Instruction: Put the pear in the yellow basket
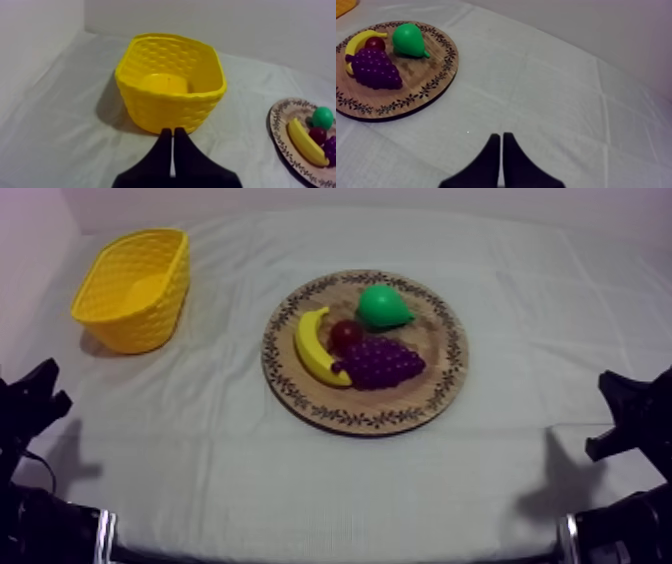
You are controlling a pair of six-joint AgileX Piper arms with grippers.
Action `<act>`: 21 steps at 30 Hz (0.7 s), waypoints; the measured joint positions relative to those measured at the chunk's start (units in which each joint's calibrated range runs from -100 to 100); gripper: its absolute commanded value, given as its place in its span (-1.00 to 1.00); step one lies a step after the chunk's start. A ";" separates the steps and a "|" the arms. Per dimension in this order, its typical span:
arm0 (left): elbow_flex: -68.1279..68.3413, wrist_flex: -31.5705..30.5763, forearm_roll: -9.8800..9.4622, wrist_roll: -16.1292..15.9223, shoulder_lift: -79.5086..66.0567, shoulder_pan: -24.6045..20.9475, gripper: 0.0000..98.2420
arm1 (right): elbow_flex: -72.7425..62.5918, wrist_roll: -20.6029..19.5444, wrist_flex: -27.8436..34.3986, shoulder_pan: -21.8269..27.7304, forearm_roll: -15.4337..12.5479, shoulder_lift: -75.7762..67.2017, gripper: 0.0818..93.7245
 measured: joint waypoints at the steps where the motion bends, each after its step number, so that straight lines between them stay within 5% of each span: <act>1: 0.00 0.36 0.00 -0.46 0.00 0.00 -1.00 | 0.00 0.00 0.00 0.00 0.00 0.00 -0.99; 12: -2.91 0.37 1.45 -6.38 0.10 -0.37 -1.00 | 0.00 0.00 0.00 0.00 0.00 0.00 -0.99; 21: -18.93 1.23 1.80 -7.13 10.42 2.07 -1.00 | 0.00 0.00 0.00 0.00 0.00 0.00 -0.99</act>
